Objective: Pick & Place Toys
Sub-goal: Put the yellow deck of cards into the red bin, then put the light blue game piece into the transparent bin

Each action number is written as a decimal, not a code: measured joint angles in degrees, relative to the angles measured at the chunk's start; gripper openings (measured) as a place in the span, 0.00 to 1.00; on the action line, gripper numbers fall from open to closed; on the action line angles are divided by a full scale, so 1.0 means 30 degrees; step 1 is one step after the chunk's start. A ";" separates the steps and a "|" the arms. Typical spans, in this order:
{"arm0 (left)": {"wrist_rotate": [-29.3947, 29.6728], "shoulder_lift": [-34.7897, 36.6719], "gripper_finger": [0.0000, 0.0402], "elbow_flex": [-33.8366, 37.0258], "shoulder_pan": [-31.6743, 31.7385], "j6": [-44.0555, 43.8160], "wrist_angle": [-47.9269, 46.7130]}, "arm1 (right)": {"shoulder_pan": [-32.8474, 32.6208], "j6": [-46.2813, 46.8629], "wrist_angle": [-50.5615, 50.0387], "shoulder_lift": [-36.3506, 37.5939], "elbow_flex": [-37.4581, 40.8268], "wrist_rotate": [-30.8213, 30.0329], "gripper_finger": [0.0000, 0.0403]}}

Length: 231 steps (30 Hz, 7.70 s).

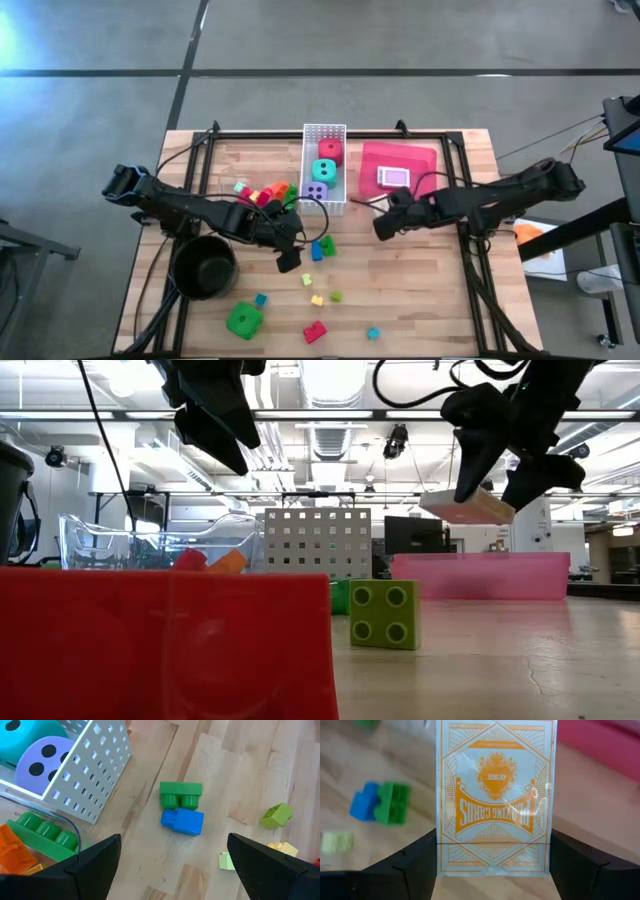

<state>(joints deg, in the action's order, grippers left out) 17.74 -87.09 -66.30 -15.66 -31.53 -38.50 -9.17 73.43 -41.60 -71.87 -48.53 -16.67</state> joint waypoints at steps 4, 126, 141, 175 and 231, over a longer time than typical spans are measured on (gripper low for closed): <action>0.0002 0.0000 0.91 0.0000 -0.0005 0.0000 0.0000 | 0.0487 0.0022 -0.0017 0.1022 0.0499 -0.0725 0.73; 0.0000 0.0000 0.91 0.0000 -0.0005 0.0000 0.0002 | 0.8446 -1.1287 -0.7345 -0.5824 -0.5998 0.4430 0.93; 0.0003 0.0000 0.91 0.0000 -0.0003 0.0000 0.0000 | -0.0286 -1.0729 -0.8867 -0.5788 -0.8254 -0.1487 0.93; -0.0129 0.0000 0.91 0.0000 -0.0007 -0.0939 0.1632 | -1.1253 -1.1548 0.0991 -0.6079 -0.5635 0.0210 0.93; -0.0922 -0.0044 0.91 0.0036 -0.1049 0.4000 0.4910 | -1.2444 -1.5862 0.8925 -1.2830 -0.5485 0.2071 0.59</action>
<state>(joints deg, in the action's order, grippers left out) 14.97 -87.22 -66.19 -18.81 -19.53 -23.77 -46.50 25.85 -14.83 -110.36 -64.99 -10.46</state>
